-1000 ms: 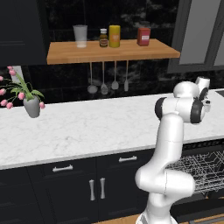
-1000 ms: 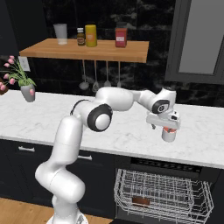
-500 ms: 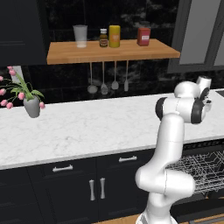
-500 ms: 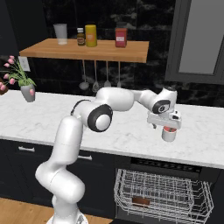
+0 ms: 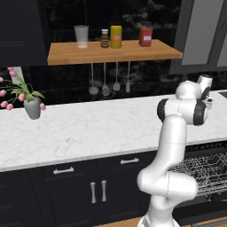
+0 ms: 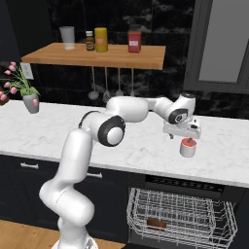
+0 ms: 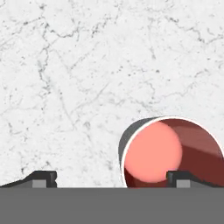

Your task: Pick up the cup and bowl from the counter, place them in the dishwasher, and close the dishwasher door.

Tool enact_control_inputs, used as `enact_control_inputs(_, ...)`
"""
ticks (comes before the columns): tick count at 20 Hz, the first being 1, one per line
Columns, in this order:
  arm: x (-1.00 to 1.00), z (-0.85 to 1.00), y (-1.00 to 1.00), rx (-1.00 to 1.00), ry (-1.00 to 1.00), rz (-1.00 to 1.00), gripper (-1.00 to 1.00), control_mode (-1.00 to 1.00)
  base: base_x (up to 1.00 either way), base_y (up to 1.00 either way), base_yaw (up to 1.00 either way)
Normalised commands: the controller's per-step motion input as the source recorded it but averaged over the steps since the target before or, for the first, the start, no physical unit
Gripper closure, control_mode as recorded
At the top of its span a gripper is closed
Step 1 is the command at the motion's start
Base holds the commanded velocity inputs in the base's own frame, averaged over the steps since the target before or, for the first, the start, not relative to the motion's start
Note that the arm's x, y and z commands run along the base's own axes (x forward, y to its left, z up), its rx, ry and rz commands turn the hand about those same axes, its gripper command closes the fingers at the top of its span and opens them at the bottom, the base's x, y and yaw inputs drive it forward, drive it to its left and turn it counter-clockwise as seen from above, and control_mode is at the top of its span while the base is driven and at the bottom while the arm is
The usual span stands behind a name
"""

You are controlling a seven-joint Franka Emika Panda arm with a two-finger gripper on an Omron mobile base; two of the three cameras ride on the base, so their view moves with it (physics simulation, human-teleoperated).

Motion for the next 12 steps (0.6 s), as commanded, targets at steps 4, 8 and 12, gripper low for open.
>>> enact_control_inputs(4, 0.51, -0.45, 0.0, 0.0, 0.0, 0.0, -1.0, -1.0, 0.0, 0.0, 0.0)
enact_control_inputs(8, 0.02, -0.46, 0.0, 0.0, 0.0, 0.0, -1.0, -1.0, 0.0, 0.0, 0.0)
enact_control_inputs(12, 0.0, -0.38, 0.03, 0.0, 0.02, 0.0, -1.0, -1.0, 0.0, 0.0, 0.0)
